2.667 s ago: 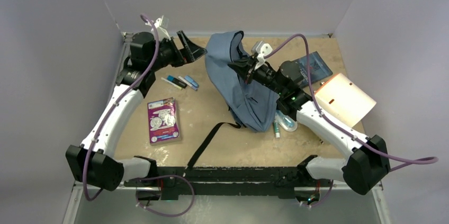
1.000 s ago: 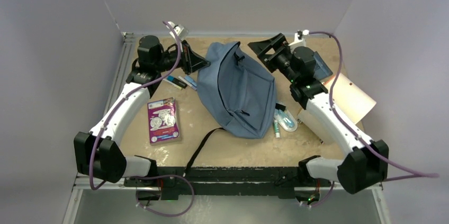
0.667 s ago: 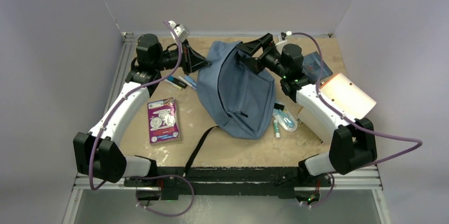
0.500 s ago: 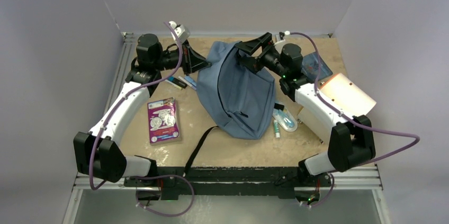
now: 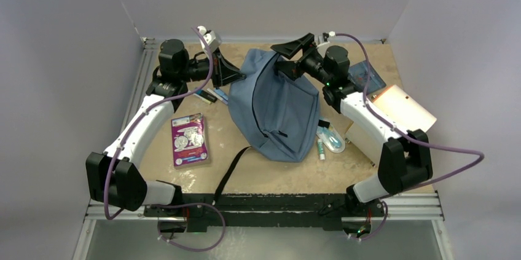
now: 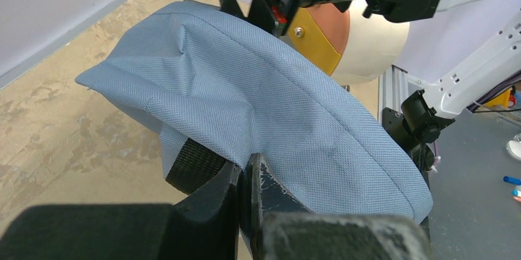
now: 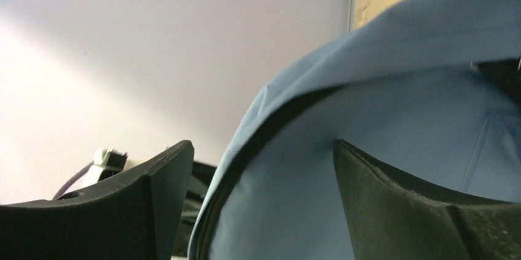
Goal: Pack the student bag
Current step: Adjust the student bag at the center of the board.
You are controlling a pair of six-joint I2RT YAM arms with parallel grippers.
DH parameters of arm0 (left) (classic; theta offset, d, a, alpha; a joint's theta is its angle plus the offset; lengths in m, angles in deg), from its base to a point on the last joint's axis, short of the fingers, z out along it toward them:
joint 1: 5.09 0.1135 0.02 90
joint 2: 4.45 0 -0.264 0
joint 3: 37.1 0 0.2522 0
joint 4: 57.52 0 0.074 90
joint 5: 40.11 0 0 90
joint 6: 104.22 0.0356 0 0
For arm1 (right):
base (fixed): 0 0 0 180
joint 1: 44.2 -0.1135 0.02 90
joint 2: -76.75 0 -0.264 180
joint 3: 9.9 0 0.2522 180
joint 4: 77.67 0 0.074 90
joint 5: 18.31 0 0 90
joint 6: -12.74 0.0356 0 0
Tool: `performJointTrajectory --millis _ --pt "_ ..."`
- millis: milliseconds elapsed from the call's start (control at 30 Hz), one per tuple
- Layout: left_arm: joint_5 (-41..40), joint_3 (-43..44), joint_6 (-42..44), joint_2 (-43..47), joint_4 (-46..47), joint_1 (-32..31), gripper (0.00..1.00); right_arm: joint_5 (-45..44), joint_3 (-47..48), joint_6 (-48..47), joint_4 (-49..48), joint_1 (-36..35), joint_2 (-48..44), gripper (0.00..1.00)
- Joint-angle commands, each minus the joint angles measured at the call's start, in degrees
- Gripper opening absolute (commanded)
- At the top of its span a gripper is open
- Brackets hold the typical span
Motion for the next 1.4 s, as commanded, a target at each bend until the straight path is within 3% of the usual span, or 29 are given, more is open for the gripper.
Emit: performJointTrajectory --millis 0,167,333,400,467,667,833,1033,1233,1300,1367 --pt "3.9 2.8 2.8 1.0 3.4 0.2 0.0 -1.4 7.0 -3.8 1.9 0.1 3.6 0.83" --pt "3.6 3.2 4.6 1.2 1.9 0.2 0.0 -0.8 11.9 -6.3 4.2 0.1 7.1 0.69" --pt "0.9 3.7 4.9 2.0 1.3 0.2 0.0 -2.3 15.4 -10.2 6.2 0.1 6.8 0.35" --pt "-1.0 4.1 3.4 2.2 2.0 0.2 0.0 -3.6 17.7 -12.5 7.3 0.0 6.6 0.14" --pt "-3.7 4.9 1.8 2.2 2.5 0.2 0.0 -4.2 21.9 -14.7 8.4 0.1 7.0 0.0" --pt "-11.3 7.6 -3.1 2.1 5.9 0.2 0.0 -4.3 40.5 -24.6 14.0 0.1 13.6 0.0" --pt "-11.6 4.7 -8.2 1.5 8.2 0.2 0.0 -3.1 51.2 -33.3 17.4 0.1 18.6 0.0" --pt "-10.0 -15.1 -19.8 5.1 18.4 -0.1 0.0 -1.9 48.6 -44.7 26.0 -0.6 20.4 0.0" --pt "-13.9 -28.6 -23.6 9.1 19.1 -1.0 0.01 -6.0 38.8 -52.2 27.7 -2.5 17.7 0.0" --pt "-15.4 -30.4 -23.8 10.5 17.0 -1.1 0.08 -6.3 35.1 -52.6 26.8 -3.3 16.9 0.0" --pt "-17.0 -30.8 -23.5 12.2 13.4 -1.1 0.24 -6.4 33.3 -53.0 25.2 -4.4 16.7 0.0"
